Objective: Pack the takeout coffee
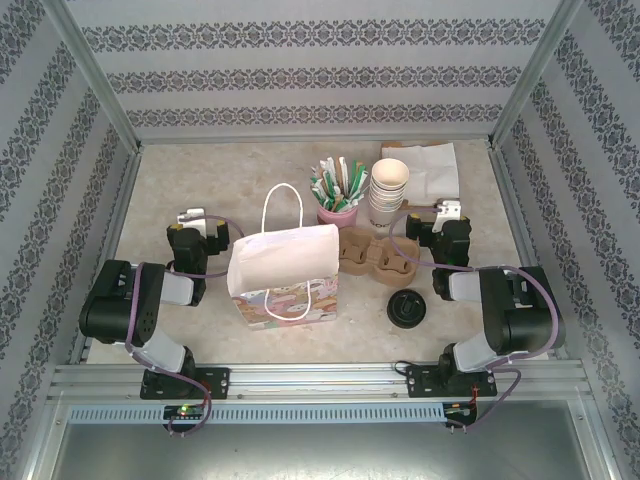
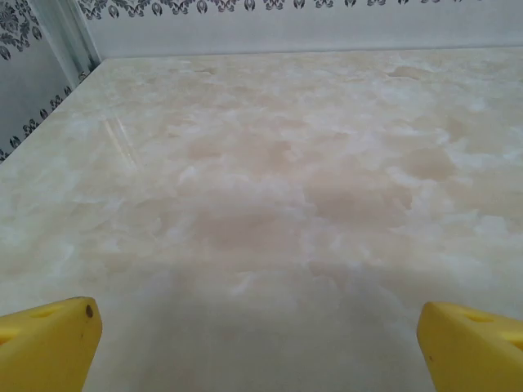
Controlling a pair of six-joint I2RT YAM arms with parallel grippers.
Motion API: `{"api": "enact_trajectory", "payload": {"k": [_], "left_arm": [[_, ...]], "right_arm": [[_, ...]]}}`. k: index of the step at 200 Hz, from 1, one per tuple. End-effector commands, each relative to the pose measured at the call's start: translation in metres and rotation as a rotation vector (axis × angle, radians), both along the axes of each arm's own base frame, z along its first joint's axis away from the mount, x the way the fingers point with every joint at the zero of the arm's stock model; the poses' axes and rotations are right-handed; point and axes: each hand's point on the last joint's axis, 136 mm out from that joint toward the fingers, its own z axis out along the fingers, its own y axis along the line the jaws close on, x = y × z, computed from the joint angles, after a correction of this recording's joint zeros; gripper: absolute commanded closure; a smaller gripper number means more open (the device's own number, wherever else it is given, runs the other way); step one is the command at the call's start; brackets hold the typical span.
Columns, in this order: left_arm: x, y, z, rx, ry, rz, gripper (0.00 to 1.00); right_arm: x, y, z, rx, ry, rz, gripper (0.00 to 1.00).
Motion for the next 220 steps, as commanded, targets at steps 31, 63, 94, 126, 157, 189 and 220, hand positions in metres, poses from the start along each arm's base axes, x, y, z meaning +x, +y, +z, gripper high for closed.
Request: {"api": "enact_trajectory", "payload": {"k": [31, 63, 94, 126, 157, 189, 220], "left_arm": [[0.005, 0.0, 0.005, -0.01, -0.016, -0.005, 0.0], [0.005, 0.001, 0.005, -0.011, -0.018, -0.005, 0.0], [0.005, 0.0, 0.005, -0.012, -0.017, -0.007, 0.0], [0.005, 0.0, 0.005, -0.012, -0.017, -0.006, 0.0], [0.005, 0.0, 0.005, -0.013, -0.015, -0.005, 0.0], [0.001, 0.007, 0.013, -0.019, -0.038, 0.037, 0.0], [-0.016, 0.01, 0.044, -0.01, -0.109, 0.056, 0.0]], "right_arm": [[0.003, 0.003, 0.004, -0.008, -0.021, 0.023, 0.02], [0.003, 0.003, 0.004, -0.008, -0.021, 0.023, 0.02], [0.003, 0.003, 0.005, -0.009, -0.022, 0.023, 0.02], [0.003, 0.003, 0.005, -0.009, -0.021, 0.023, 0.02], [0.002, 0.004, 0.004, -0.009, -0.021, 0.026, 0.02], [0.0, 0.002, 0.016, -0.007, -0.046, 0.014, 0.02], [-0.017, -0.007, 0.047, 0.002, -0.086, -0.042, 0.02]]}}
